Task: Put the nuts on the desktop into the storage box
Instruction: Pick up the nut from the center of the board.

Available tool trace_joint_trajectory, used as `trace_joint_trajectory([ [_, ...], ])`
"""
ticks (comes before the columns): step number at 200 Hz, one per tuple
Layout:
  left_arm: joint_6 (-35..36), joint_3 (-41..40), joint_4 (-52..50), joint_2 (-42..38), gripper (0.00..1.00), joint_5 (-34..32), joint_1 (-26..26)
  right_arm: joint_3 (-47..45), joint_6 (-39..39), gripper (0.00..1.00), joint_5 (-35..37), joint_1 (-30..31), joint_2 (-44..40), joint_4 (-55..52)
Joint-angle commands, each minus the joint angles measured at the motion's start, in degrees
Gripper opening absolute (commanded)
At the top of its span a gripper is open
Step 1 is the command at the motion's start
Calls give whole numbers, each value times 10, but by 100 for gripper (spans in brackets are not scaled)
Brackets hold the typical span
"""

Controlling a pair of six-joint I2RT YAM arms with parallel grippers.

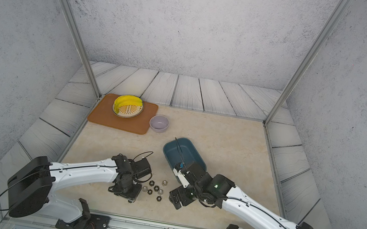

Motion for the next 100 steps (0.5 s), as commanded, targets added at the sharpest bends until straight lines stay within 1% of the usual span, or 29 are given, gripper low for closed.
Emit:
trace_joint_trajectory([
  [1,9,-4,-8,15,48,-3,-3,7,8,99,12,2,-10,-1],
  [15,13,1,-13,26,44,-6,-4,1,8,99,11,2,-11,10],
  [46,18,12,-26,43,44,-14,-3,-18,6,99,-1,3,-14,41],
  [100,39,24,-26,71,37,-10,-2,-14,-1,99,5,2,-14,44],
])
